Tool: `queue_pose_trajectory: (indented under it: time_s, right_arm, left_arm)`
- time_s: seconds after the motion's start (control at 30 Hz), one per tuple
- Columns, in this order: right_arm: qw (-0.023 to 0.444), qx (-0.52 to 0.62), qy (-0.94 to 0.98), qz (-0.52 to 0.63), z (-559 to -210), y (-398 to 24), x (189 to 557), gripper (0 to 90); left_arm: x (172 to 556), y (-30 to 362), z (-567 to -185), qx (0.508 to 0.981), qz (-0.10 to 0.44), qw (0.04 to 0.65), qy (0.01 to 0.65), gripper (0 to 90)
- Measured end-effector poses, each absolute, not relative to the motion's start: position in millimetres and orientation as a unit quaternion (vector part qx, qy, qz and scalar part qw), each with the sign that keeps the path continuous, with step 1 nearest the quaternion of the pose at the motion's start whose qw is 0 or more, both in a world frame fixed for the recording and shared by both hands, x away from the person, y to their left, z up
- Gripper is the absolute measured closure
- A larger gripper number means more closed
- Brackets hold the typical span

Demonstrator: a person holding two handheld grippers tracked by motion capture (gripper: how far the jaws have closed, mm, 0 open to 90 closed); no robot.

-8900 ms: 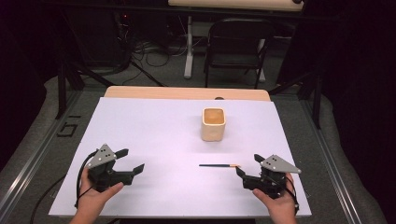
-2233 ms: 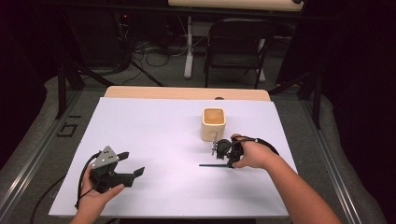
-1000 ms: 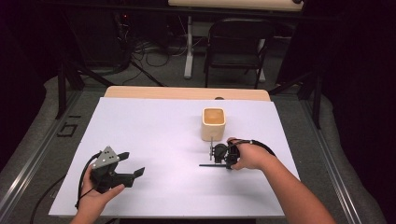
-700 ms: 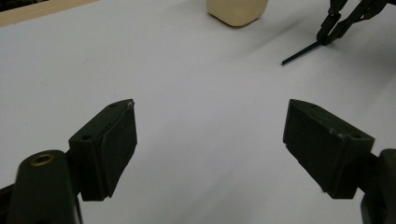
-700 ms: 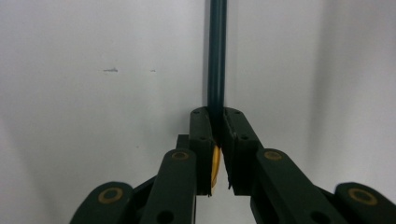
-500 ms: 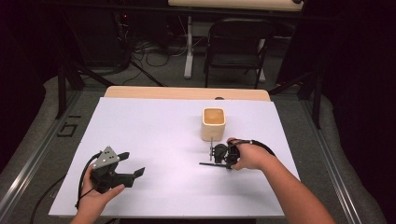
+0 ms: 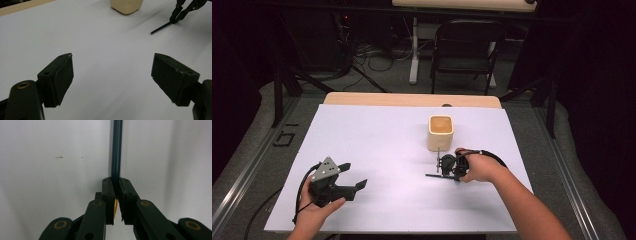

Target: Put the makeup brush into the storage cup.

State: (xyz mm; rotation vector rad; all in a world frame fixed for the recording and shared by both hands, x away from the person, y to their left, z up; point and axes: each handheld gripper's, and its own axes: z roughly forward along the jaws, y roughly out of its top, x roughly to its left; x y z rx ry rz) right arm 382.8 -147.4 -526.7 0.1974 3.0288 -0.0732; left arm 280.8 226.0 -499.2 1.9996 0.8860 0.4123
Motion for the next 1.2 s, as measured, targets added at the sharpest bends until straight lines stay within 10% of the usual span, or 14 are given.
queue_pose_trajectory:
  time_s: [1.2]
  right_arm:
    - [0.062, 0.082, 0.995, 0.004, -470.1, -143.7, 368.9, 83.7]
  left_arm:
    - [280.4, 223.8, -499.9, 0.810, 0.173, 0.434, 0.355, 18.2]
